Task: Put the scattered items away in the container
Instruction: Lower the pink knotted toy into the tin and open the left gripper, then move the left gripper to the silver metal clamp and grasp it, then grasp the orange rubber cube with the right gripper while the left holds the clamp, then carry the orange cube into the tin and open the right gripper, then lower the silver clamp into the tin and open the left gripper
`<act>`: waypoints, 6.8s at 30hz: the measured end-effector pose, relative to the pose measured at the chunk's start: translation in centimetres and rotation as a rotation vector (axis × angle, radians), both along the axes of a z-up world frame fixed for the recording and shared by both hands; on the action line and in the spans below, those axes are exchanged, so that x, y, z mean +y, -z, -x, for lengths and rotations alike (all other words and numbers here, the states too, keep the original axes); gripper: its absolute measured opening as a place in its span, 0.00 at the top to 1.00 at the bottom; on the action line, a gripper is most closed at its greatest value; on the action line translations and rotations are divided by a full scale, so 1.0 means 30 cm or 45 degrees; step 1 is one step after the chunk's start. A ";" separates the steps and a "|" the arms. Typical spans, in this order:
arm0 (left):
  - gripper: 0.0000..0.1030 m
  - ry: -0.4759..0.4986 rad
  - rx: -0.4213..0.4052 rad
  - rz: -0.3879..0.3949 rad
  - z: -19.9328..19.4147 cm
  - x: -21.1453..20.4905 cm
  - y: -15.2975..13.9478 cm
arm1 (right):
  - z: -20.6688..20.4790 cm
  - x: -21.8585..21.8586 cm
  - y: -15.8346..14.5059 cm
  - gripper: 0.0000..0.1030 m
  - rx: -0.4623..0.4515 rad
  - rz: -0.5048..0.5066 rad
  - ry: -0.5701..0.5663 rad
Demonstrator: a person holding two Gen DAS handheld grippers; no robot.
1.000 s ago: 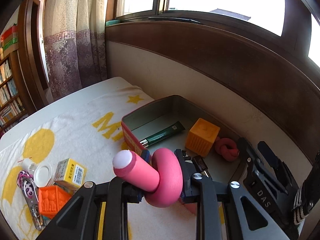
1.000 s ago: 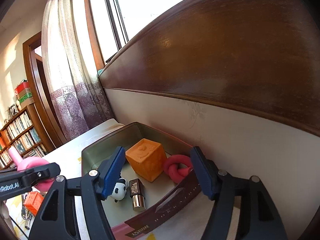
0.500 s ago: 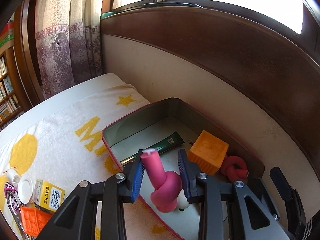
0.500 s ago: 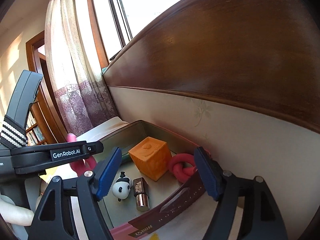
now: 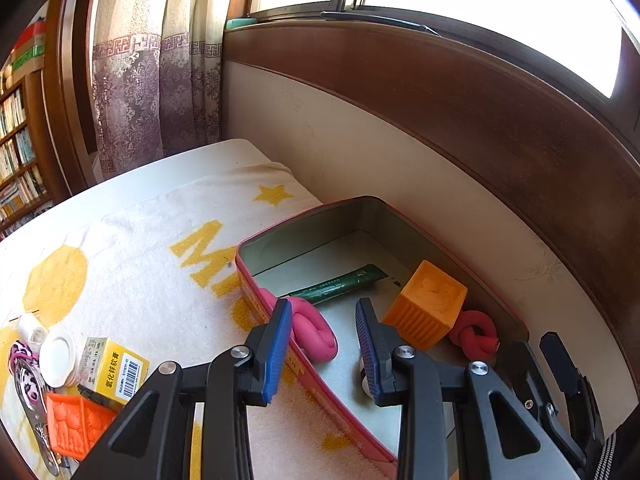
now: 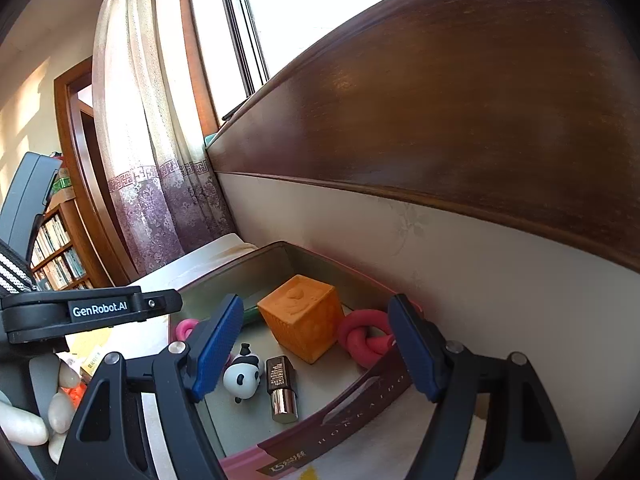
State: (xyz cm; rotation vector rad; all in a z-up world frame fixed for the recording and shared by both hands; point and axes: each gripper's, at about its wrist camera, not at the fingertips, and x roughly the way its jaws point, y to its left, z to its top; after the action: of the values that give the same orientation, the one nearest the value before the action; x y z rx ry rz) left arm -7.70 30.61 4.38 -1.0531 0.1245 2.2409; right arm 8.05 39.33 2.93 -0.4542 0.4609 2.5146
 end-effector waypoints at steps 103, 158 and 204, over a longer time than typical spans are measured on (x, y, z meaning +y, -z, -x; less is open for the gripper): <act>0.63 -0.748 -0.122 -0.149 0.012 -1.164 0.215 | 0.027 -0.379 -0.148 0.20 0.001 -0.363 -0.101; 0.63 -0.622 -0.010 -0.120 -0.097 -0.981 0.123 | 0.120 -0.341 -0.089 0.39 -0.170 -0.016 -0.388; 0.53 0.054 -0.033 -0.050 -0.001 0.068 -0.008 | -0.057 0.036 -0.031 0.21 0.106 0.030 0.070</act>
State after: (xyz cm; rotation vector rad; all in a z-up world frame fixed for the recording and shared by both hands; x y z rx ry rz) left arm -7.67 32.64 4.62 -1.0487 0.0903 2.1818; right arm 9.75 40.40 3.87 -0.3421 0.5286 2.4844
